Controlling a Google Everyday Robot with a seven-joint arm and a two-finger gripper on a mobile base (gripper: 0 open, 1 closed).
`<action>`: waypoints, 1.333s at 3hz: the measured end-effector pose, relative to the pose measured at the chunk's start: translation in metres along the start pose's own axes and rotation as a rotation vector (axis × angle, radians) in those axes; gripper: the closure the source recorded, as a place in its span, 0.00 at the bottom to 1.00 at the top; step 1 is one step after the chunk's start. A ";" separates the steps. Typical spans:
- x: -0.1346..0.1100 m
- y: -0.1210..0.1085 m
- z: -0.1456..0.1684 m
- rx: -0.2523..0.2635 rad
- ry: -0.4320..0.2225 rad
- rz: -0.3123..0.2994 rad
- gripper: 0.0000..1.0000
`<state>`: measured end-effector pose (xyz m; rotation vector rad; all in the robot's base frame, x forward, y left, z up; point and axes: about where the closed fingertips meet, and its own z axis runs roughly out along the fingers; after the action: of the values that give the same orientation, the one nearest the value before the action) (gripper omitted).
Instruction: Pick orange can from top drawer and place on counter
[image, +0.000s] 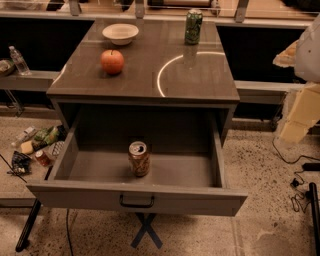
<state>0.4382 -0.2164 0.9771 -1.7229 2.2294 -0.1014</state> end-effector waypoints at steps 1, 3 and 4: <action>-0.001 0.000 0.001 -0.003 -0.012 0.003 0.00; -0.053 -0.001 0.068 -0.136 -0.365 0.145 0.00; -0.104 0.005 0.101 -0.179 -0.533 0.223 0.00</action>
Offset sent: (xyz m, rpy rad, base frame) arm 0.0176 0.0202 -0.0233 0.2792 0.0330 0.0291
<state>0.4860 -0.1017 0.9015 -1.3579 2.0413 0.5568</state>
